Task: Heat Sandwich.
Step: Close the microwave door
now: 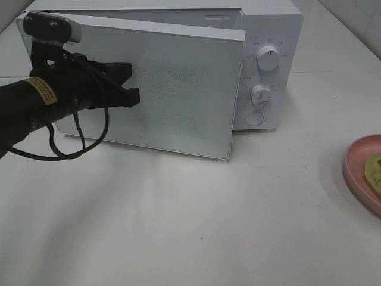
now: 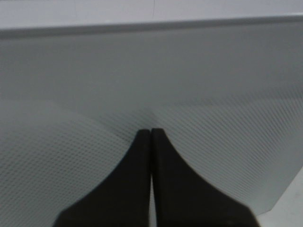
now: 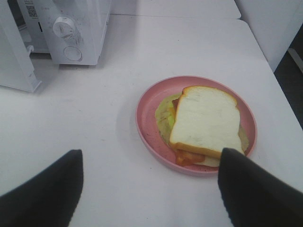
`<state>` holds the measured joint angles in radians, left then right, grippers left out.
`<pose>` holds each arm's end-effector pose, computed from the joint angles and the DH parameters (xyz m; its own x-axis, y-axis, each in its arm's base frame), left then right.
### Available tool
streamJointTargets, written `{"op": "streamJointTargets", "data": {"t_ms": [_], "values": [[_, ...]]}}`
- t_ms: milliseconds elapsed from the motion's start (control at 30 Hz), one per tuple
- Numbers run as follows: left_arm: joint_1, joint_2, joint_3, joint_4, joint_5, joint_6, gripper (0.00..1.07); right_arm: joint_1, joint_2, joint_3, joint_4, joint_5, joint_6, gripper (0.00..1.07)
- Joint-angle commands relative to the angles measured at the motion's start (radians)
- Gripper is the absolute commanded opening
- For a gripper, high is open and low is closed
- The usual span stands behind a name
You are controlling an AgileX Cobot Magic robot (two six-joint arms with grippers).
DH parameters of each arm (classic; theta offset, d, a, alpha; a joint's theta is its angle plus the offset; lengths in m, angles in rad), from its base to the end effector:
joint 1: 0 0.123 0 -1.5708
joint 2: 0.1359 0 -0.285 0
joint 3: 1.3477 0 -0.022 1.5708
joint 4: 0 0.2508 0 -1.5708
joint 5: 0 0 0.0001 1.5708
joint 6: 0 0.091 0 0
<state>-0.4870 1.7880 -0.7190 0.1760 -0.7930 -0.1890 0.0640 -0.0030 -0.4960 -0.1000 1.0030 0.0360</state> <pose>0.2993 -0.1713 0.1764 -0.2094 0.0381 -0.9771 0.5601 0.8238 -0.0879 -0.0023 -0.0078 0.2812 -0.4021 -0.0437 -0.9146 0.0060 0.9987 -0.0503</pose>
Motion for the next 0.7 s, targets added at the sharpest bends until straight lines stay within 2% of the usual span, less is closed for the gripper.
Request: {"op": "streamJointTargets", "data": {"t_ms": [33, 700], "values": [[-0.028, 0.022, -0.058, -0.035, 0.032, 0.003, 0.0, -0.004, -0.029, 0.001, -0.002, -0.008, 0.011, 0.75], [-0.146, 0.17, -0.356, -0.058, 0.162, 0.002, 0.0, -0.004, -0.029, 0.001, -0.002, -0.008, 0.01, 0.75]]}}
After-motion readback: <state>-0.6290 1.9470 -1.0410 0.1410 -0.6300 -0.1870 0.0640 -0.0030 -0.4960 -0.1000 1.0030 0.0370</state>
